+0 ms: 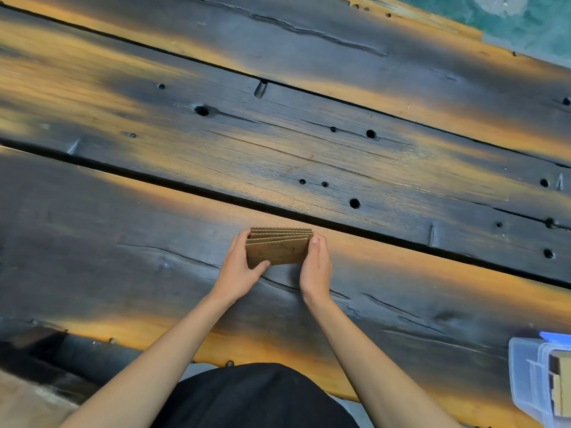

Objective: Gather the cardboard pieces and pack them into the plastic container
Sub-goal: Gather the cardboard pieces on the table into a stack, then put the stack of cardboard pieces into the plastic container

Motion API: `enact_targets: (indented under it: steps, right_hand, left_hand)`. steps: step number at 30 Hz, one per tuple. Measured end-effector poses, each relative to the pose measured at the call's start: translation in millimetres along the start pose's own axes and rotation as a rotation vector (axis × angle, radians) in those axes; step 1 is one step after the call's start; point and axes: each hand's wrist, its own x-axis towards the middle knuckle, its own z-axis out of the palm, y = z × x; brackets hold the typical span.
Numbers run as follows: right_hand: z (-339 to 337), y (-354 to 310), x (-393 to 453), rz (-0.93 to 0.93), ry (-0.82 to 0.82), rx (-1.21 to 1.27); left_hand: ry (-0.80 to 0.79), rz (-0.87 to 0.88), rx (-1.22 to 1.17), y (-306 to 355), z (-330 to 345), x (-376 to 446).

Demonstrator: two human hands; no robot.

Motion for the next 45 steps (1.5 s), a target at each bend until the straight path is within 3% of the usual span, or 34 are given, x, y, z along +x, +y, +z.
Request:
enact_targets:
  steps: [8, 19, 28, 38, 45]
  right_hand:
    - [-11.3, 6.7, -6.4, 0.074, -0.016, 0.037]
    - [-63.8, 11.2, -3.4, 0.175, -0.040, 0.138]
    - [-119.8, 18.7, -18.4, 0.159, 0.022, 0.189]
    - [-186.4, 42.4, -54.6, 0.186, 0.050, 0.380]
    - [-196.4, 57.8, -90.1, 0.224, 0.119, 0.431]
  left_hand:
    - [-0.010, 0.060, 0.100, -5.7, -5.0, -9.6]
    - [-0.108, -0.160, -0.121, 20.1, 4.6, -13.4]
    - [-0.132, -0.239, -0.276, 42.8, 51.8, -40.8]
    - [-0.271, -0.300, -0.360, 65.1, 94.7, -70.3]
    - [-0.406, -0.290, -0.352, 71.1, 99.1, -78.2]
